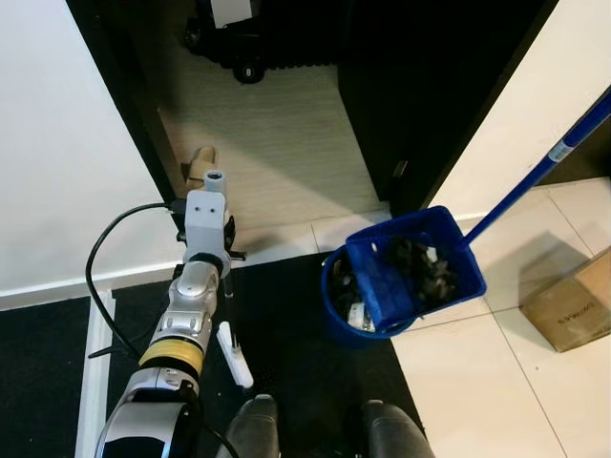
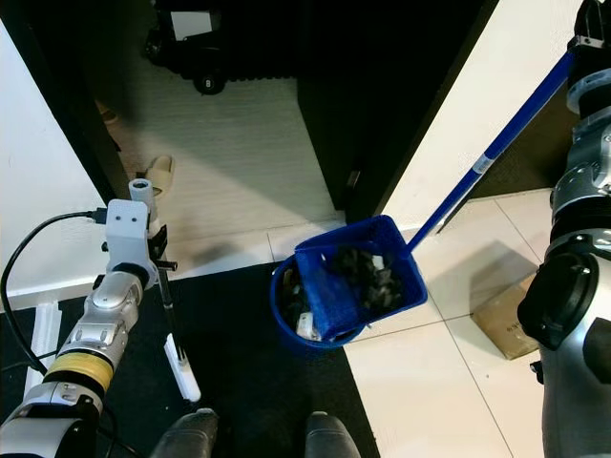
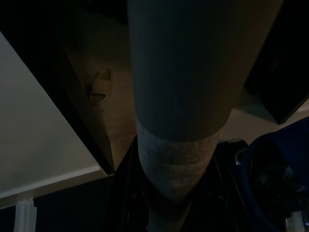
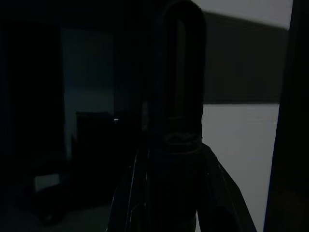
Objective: Sweep floor
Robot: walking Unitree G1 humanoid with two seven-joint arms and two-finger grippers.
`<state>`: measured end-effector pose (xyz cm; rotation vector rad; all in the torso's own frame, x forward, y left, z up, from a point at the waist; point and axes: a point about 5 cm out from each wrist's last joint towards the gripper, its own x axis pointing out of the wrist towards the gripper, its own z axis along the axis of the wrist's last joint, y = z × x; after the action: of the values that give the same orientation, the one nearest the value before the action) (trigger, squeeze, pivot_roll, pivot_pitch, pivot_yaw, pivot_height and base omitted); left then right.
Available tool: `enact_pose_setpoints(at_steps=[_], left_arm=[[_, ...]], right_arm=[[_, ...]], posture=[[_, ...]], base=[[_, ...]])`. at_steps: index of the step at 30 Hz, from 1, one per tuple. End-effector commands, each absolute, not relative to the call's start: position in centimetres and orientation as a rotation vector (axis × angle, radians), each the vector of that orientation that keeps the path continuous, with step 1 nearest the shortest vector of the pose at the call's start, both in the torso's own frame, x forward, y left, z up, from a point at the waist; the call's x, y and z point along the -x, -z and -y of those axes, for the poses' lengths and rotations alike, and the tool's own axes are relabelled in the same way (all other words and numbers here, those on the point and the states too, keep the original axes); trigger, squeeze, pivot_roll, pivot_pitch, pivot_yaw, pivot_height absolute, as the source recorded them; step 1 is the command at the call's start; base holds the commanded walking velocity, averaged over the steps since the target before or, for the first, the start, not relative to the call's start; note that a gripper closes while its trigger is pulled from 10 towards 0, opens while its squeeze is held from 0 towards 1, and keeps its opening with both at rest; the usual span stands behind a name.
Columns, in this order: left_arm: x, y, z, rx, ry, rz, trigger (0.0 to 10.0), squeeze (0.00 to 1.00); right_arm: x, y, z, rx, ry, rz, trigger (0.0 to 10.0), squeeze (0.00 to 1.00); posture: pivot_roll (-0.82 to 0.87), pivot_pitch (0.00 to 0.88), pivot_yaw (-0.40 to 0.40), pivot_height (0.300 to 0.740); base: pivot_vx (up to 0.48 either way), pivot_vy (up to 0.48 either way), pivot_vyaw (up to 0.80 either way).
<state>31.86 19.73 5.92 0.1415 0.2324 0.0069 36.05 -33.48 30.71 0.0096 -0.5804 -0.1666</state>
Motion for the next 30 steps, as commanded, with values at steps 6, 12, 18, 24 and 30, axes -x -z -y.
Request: enact_pose_setpoints(at_steps=[6, 12, 18, 24, 30], left_arm=[[-31.9, -6.2, -18.9, -0.154, 0.017, -0.211, 10.0, 0.0], [-31.9, -6.2, -19.0, -0.158, 0.016, -0.209, 10.0, 0.0], [-31.8, -6.1, -19.1, -0.163, 0.012, -0.209, 10.0, 0.0], [-31.6, -5.9, -19.3, -0.167, 0.007, -0.213, 10.0, 0.0], [-31.6, -5.8, -19.2, -0.167, 0.006, -0.213, 10.0, 0.0]], right_arm=[[-35.9, -31.6, 31.1, 0.13, 0.141, 0.73, 10.0, 0.0], [-36.2, -31.1, 29.9, 0.162, 0.132, 0.748, 10.0, 0.0], [-36.9, -29.5, 26.5, 0.215, 0.067, 0.77, 10.0, 0.0], [-37.0, -28.6, 23.9, 0.269, 0.0, 0.8, 10.0, 0.0], [-37.0, -28.4, 21.7, 0.324, -0.051, 0.845, 10.0, 0.0]], posture=[[0.03, 0.045, -0.07, 0.74], [0.03, 0.046, -0.07, 0.74], [0.04, 0.05, -0.075, 0.74], [0.04, 0.053, -0.077, 0.74], [0.04, 0.05, -0.08, 0.74]], base=[[0.0, 0.0, 0.0], [0.0, 0.0, 0.0], [0.0, 0.0, 0.0], [0.0, 0.0, 0.0], [0.0, 0.0, 0.0]])
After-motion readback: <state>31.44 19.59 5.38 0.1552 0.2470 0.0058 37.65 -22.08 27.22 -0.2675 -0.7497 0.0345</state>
